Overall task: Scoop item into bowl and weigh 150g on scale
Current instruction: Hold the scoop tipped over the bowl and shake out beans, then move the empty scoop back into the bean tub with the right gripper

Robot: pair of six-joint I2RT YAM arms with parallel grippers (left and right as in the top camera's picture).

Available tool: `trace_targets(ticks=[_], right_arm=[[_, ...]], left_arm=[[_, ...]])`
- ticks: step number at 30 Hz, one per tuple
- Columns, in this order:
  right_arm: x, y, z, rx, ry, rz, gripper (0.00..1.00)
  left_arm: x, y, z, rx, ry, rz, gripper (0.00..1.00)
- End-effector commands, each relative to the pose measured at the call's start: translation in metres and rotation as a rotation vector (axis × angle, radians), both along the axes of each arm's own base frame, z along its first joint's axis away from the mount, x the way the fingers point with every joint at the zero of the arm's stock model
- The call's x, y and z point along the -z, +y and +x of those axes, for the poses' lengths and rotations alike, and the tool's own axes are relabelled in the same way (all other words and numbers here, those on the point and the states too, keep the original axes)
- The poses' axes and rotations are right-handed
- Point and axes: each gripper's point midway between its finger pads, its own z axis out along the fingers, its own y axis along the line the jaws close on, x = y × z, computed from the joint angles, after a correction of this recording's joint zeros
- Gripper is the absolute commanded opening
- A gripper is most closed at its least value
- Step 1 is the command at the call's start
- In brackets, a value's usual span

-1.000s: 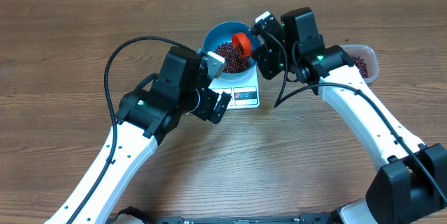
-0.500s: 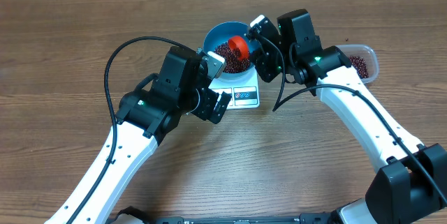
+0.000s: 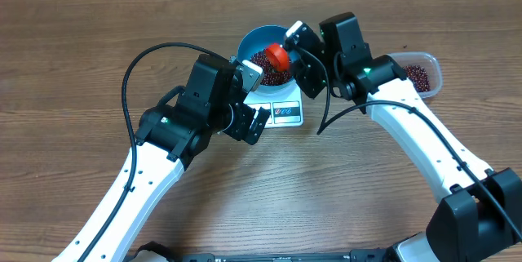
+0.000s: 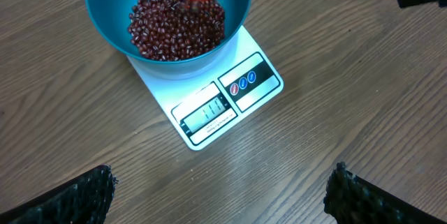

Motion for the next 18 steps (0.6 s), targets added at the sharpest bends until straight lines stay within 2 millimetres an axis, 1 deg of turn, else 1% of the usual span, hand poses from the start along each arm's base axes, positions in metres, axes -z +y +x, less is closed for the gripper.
trace_targets(ticks=[1, 2, 5, 7, 8, 9, 11, 12, 13, 14, 15, 16, 17, 18], right_arm=[[-0.024, 0.009, -0.005, -0.078, -0.054, 0.013, 0.04], [-0.023, 0.008, -0.006, -0.09, -0.058, 0.001, 0.04], [-0.027, -0.002, 0.008, 0.059, -0.063, 0.015, 0.04], [-0.023, 0.004, -0.002, -0.036, -0.057, -0.002, 0.04], [-0.022, 0.003, -0.002, -0.035, -0.056, -0.012, 0.04], [-0.022, -0.001, 0.001, 0.01, -0.051, -0.012, 0.04], [-0.03, -0.008, 0.007, 0.125, -0.037, 0.037, 0.04], [-0.042, -0.011, 0.007, 0.161, -0.031, 0.095, 0.04], [-0.057, -0.012, 0.004, 0.158, -0.035, 0.148, 0.04], [-0.078, -0.015, 0.0, 0.149, -0.047, 0.215, 0.04], [-0.096, -0.022, -0.004, 0.144, -0.068, 0.262, 0.04], [-0.117, -0.039, -0.006, 0.175, -0.097, 0.305, 0.04], [-0.126, -0.055, -0.006, 0.214, -0.114, 0.316, 0.03], [-0.131, -0.07, -0.006, 0.252, -0.124, 0.317, 0.04]], left_arm=[[-0.004, 0.0, 0.0, 0.017, -0.014, -0.003, 1.0], [-0.004, 0.0, 0.0, 0.017, -0.014, -0.003, 1.0], [-0.004, 0.0, 0.0, 0.017, -0.014, -0.003, 1.0], [-0.004, 0.0, 0.0, 0.017, -0.014, -0.003, 1.0], [-0.004, 0.0, 0.0, 0.018, -0.014, -0.003, 1.0], [-0.004, 0.0, 0.0, 0.018, -0.014, -0.003, 1.0], [-0.004, 0.0, 0.0, 0.017, -0.014, -0.003, 1.0], [-0.004, 0.0, 0.0, 0.017, -0.014, -0.003, 1.0], [-0.004, 0.0, 0.0, 0.017, -0.014, -0.003, 1.0], [-0.004, 0.0, 0.0, 0.017, -0.014, -0.003, 1.0], [-0.004, 0.0, 0.0, 0.017, -0.014, -0.003, 1.0], [-0.004, 0.0, 0.0, 0.018, -0.014, -0.003, 1.0], [-0.004, 0.0, 0.0, 0.017, -0.014, -0.003, 1.0], [-0.004, 0.0, 0.0, 0.017, -0.014, -0.003, 1.0]])
